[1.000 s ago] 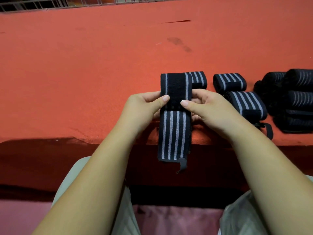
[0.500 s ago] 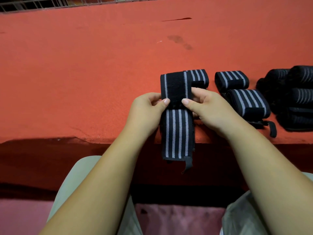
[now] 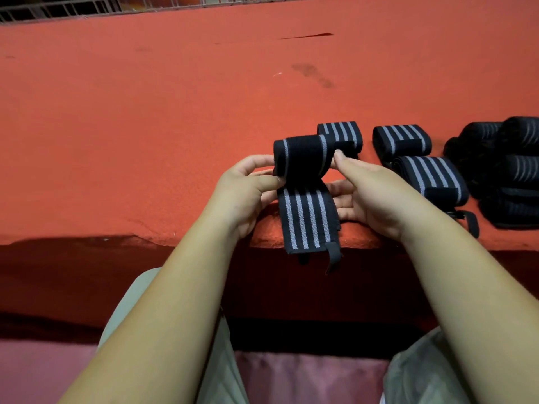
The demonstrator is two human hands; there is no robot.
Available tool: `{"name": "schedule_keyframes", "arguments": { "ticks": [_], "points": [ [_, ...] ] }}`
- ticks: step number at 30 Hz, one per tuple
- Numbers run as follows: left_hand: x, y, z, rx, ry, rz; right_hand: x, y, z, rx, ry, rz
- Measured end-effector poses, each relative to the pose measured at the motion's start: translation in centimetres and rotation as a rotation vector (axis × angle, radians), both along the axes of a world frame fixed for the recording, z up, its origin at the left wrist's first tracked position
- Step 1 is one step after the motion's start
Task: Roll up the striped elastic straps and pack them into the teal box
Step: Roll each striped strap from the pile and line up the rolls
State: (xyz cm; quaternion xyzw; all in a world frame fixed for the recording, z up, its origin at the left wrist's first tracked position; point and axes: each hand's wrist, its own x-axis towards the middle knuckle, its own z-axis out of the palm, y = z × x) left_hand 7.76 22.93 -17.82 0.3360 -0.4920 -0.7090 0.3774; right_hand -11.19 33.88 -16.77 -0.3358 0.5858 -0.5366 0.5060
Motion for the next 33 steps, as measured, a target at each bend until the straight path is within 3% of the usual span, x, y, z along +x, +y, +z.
{"name": "schedule_keyframes", "arguments": {
  "ticks": [6, 17, 27, 33],
  "points": [
    [-0.2, 0.2, -0.1, -0.009, -0.009, 0.029, -0.1, 0.1, 0.5, 0.007, 0.05, 0.052],
    [-0.7, 0.8, 0.2, -0.11, -0.036, 0.201, 0.8, 0.3, 0.0, -0.224, 0.129, 0.043],
    [-1.0, 1.7, 0.7, -0.127, 0.04, 0.133, 0.7, -0.2, -1.4, -0.262, 0.249, 0.014],
    [-0.8, 1.2, 0.6, -0.053, 0.045, 0.069, 1.2, -0.4, -1.7, -0.309, 0.2, -0.118]
  ]
}}
